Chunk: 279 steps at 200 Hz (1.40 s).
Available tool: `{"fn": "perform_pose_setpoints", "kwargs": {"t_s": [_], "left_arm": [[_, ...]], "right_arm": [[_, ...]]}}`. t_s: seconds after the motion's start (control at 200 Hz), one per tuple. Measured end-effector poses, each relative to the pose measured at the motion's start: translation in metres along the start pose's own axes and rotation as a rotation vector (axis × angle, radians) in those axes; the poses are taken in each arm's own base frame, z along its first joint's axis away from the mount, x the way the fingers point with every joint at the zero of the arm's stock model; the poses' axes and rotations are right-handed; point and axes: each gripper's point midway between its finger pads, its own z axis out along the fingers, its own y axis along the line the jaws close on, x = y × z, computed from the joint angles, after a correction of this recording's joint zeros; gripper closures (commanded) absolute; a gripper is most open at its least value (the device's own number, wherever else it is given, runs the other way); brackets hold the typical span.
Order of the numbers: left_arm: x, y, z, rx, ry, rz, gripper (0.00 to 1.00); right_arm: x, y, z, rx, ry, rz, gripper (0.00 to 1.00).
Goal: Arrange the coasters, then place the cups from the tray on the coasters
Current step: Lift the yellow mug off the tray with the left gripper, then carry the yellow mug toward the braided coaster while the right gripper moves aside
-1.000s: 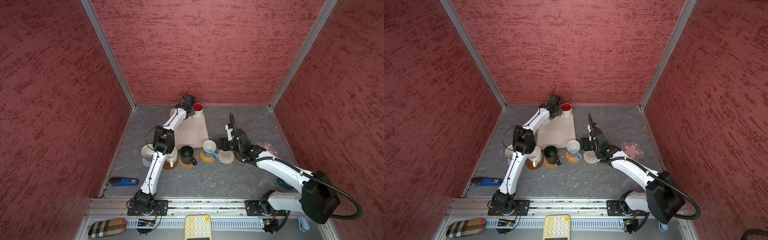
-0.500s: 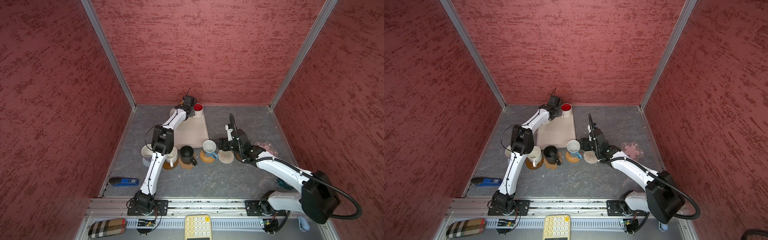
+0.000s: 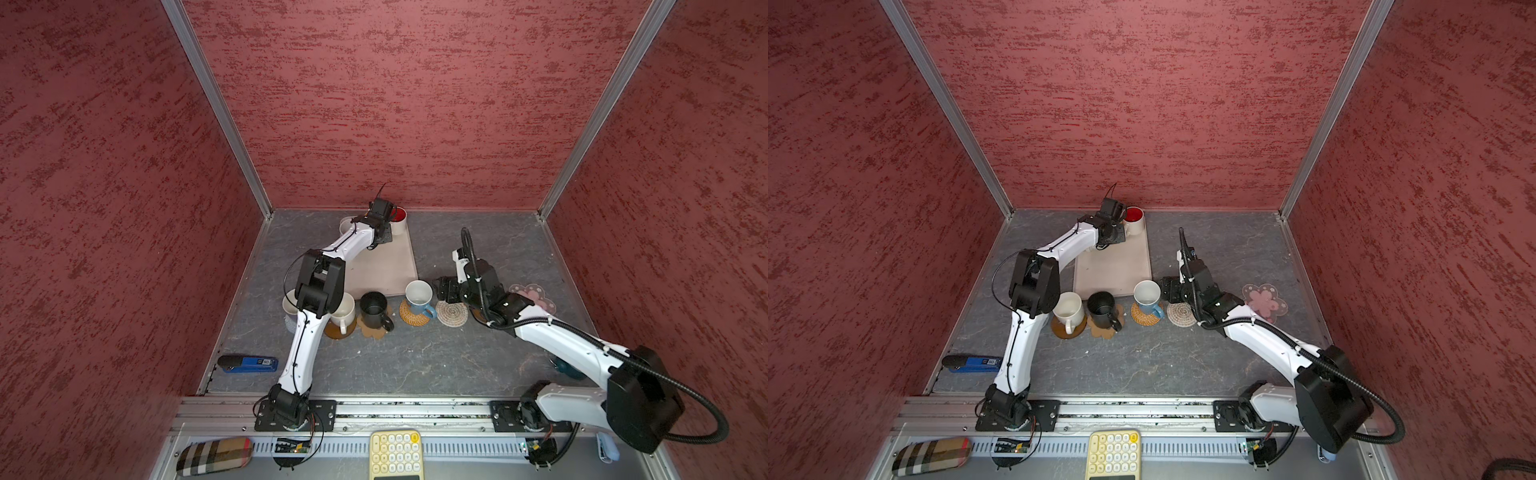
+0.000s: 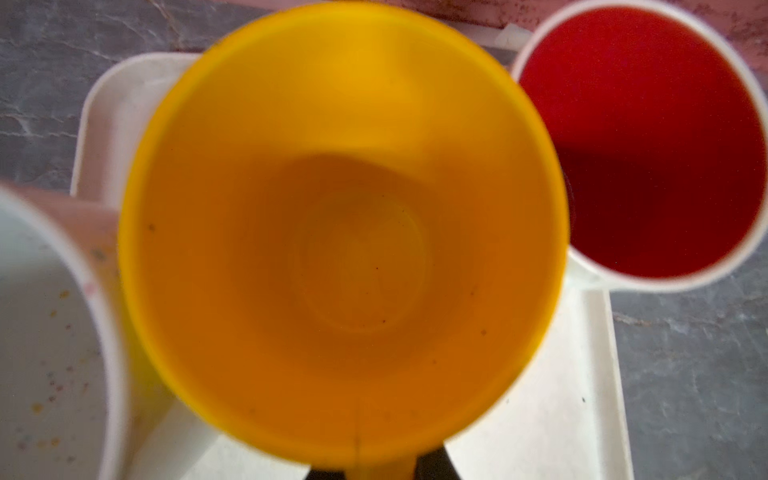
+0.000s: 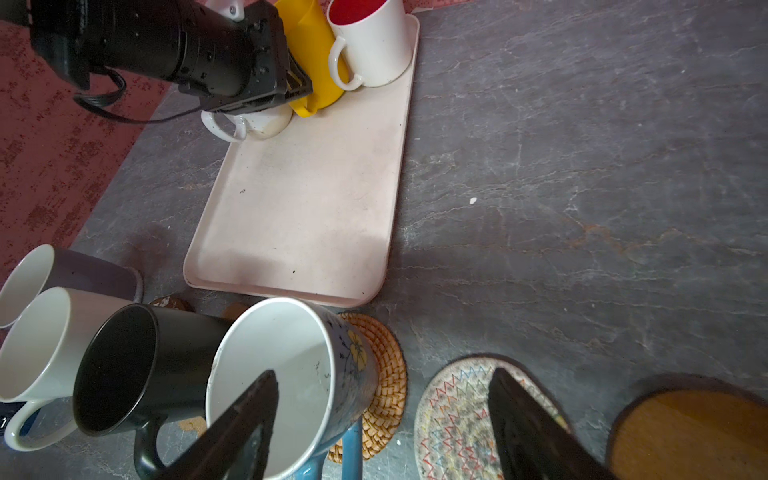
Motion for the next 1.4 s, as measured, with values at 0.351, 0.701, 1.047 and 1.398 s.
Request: {"fn": "perform_pose_setpoints", "kwargs": {"t_s": [0.351, 0.701, 1.047, 1.398], "left_arm": [[0.026, 0.001, -0.040, -0.002, -0.003, 0.053, 1.00], [0.033, -0.008, -0.095, 0.081, -0.035, 0.109, 1.00], [0.022, -0.023, -0.144, 0.177, -0.071, 0.123, 1.00], [0.039, -0.076, -0.181, 0.256, -0.059, 0.205, 1.00]], "right_arm": [[0.002, 0.000, -0.003, -0.008, -0.003, 0.002, 0.19], [-0.001, 0.008, 0.009, -0.040, 0.010, 0.009, 0.18], [-0.040, -0.017, 0.015, -0.034, -0.055, 0.112, 0.18], [-0.068, -0.082, 0.003, 0.054, -0.136, 0.273, 0.18]]}}
